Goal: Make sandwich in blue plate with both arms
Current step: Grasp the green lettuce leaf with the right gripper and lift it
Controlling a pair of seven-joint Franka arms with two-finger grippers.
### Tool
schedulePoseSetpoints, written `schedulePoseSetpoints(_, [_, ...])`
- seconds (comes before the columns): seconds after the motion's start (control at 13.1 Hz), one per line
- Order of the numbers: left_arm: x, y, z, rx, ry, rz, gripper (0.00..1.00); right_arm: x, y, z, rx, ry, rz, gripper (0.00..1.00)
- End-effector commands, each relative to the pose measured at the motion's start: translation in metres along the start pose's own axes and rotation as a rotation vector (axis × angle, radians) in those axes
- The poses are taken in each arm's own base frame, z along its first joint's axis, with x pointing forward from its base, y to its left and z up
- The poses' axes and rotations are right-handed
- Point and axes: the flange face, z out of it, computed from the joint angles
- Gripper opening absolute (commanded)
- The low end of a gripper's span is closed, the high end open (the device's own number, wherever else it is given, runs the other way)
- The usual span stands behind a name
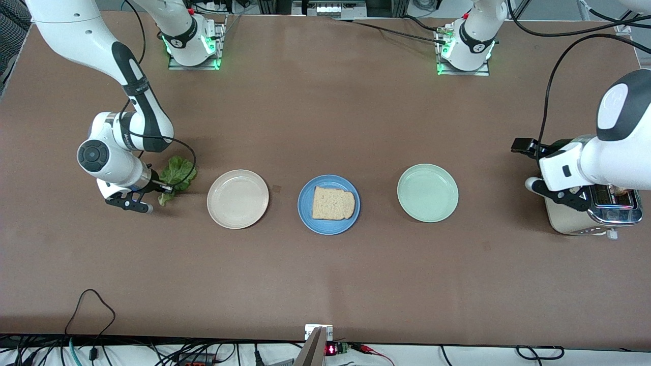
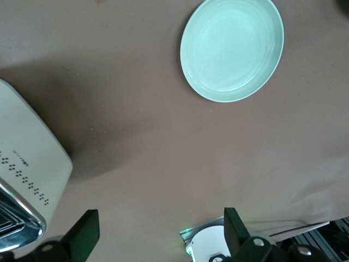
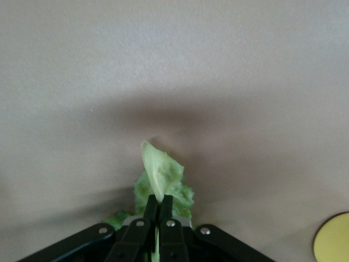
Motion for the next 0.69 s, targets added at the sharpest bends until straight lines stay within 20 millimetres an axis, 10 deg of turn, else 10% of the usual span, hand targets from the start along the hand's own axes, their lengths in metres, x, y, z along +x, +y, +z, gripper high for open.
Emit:
schedulePoseSetpoints(0.0, [-0.002,-0.005,-0.017,0.023,0.026,-0.024,1.00,-0.003,0.000,-0.039,0.005,-0.016,-0.010,0.00])
schedulePoseSetpoints(0.23, [-0.002,-0.005,-0.017,0.029,0.030,-0.107,1.00,-0.016,-0.019,-0.075,0.017,-0.047,0.011,0.00])
schedulePoseSetpoints(0.61, [-0.001,-0.001,-0.018,0.030,0.034,-0.154,1.00,-0.056,-0.148,-0.112,0.094,-0.057,0.337,0.00])
